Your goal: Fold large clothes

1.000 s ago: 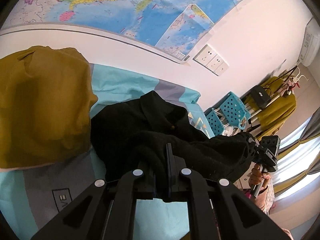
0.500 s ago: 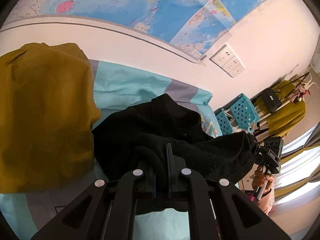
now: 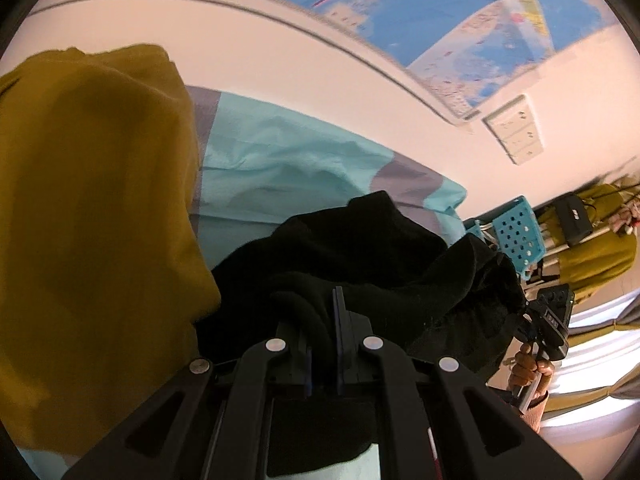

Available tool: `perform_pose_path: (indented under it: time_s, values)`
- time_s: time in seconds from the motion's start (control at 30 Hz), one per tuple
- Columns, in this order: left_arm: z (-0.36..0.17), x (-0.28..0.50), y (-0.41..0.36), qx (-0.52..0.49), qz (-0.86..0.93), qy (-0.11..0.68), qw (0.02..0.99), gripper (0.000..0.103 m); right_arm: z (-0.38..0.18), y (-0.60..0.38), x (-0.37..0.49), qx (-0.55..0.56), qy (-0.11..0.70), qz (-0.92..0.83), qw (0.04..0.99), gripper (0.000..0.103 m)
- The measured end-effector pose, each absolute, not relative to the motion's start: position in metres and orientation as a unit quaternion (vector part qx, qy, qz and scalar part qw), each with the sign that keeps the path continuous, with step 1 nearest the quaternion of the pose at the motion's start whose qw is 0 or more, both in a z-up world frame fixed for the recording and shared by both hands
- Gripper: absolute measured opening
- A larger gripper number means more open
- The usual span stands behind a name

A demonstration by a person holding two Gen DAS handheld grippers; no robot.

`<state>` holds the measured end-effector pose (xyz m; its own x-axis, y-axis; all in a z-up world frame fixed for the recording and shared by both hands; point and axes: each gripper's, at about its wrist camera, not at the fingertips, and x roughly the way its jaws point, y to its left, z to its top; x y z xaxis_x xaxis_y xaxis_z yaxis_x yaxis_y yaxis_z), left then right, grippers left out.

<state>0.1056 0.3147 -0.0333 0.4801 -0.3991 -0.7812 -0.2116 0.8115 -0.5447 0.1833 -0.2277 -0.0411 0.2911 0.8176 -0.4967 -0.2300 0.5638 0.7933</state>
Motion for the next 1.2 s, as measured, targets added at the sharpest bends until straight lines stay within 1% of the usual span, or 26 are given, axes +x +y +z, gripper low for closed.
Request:
perform_pose_path:
  time_s: [0.03, 0.07, 0.17, 0.27, 0.33, 0.4, 0.5, 0.57, 0.63, 0.67, 0.7, 0.8, 0.87, 0.9, 0.93, 0.97, 1.03, 1.13, 1.2]
  values:
    - [-0.038, 0.11, 0.316, -0.304, -0.055, 0.511, 0.802, 0.007, -0.045, -0.226, 0.188, 0.308, 0.484, 0.348, 0.742, 0.024]
    - [-0.041, 0.113, 0.317, -0.305, -0.054, 0.513, 0.8, 0.007, -0.047, -0.225, 0.19, 0.312, 0.485, 0.346, 0.74, 0.029]
    - [-0.052, 0.124, 0.322, -0.313, -0.045, 0.524, 0.791, 0.007, -0.05, -0.228, 0.194, 0.323, 0.48, 0.325, 0.748, 0.068]
    - [-0.061, 0.132, 0.324, -0.32, -0.041, 0.531, 0.784, 0.008, -0.037, -0.231, 0.187, 0.318, 0.456, 0.338, 0.759, 0.068]
    - [-0.066, 0.136, 0.325, -0.325, -0.039, 0.534, 0.78, 0.009, -0.02, -0.228, 0.173, 0.287, 0.431, 0.367, 0.773, 0.068]
    - [-0.069, 0.138, 0.326, -0.33, -0.038, 0.537, 0.775, 0.009, -0.004, -0.218, 0.155, 0.229, 0.405, 0.385, 0.797, 0.068]
    - [-0.07, 0.141, 0.328, -0.337, -0.038, 0.54, 0.771, 0.009, 0.004, -0.177, 0.129, 0.09, 0.391, 0.392, 0.828, 0.068]
    - [-0.069, 0.141, 0.327, -0.339, -0.038, 0.539, 0.77, 0.009, -0.009, -0.142, 0.125, -0.007, 0.401, 0.363, 0.841, 0.067]
    - [-0.068, 0.14, 0.327, -0.344, -0.043, 0.536, 0.77, 0.012, -0.027, -0.119, 0.131, -0.062, 0.416, 0.331, 0.845, 0.065]
    - [-0.067, 0.139, 0.328, -0.346, -0.045, 0.534, 0.77, 0.013, -0.039, -0.114, 0.136, -0.074, 0.429, 0.321, 0.841, 0.057]
    - [-0.066, 0.138, 0.328, -0.347, -0.047, 0.531, 0.771, 0.015, -0.053, -0.109, 0.144, -0.084, 0.446, 0.308, 0.836, 0.04]
    - [-0.061, 0.133, 0.33, -0.358, -0.054, 0.525, 0.77, 0.022, -0.071, -0.109, 0.155, -0.098, 0.456, 0.293, 0.835, 0.017]
    - [-0.055, 0.128, 0.33, -0.362, -0.058, 0.516, 0.774, 0.029, -0.071, -0.116, 0.157, -0.086, 0.449, 0.298, 0.838, 0.01]
    - [-0.049, 0.124, 0.33, -0.365, -0.065, 0.507, 0.778, 0.038, -0.069, -0.119, 0.157, -0.082, 0.443, 0.301, 0.841, 0.006]
    - [-0.044, 0.12, 0.33, -0.366, -0.071, 0.497, 0.784, 0.045, -0.067, -0.123, 0.157, -0.073, 0.438, 0.301, 0.844, 0.005]
    - [-0.034, 0.114, 0.328, -0.362, -0.082, 0.479, 0.795, 0.048, -0.063, -0.127, 0.158, -0.058, 0.433, 0.302, 0.847, 0.005]
    - [-0.017, 0.101, 0.324, -0.357, -0.106, 0.448, 0.813, 0.059, -0.056, -0.133, 0.161, -0.036, 0.427, 0.299, 0.853, 0.004]
    - [-0.003, 0.089, 0.308, -0.316, -0.116, 0.431, 0.837, 0.063, -0.058, -0.133, 0.168, -0.016, 0.432, 0.296, 0.852, 0.004]
    - [-0.007, 0.087, 0.278, -0.246, -0.115, 0.449, 0.851, 0.063, -0.062, -0.128, 0.17, -0.026, 0.435, 0.291, 0.852, 0.004]
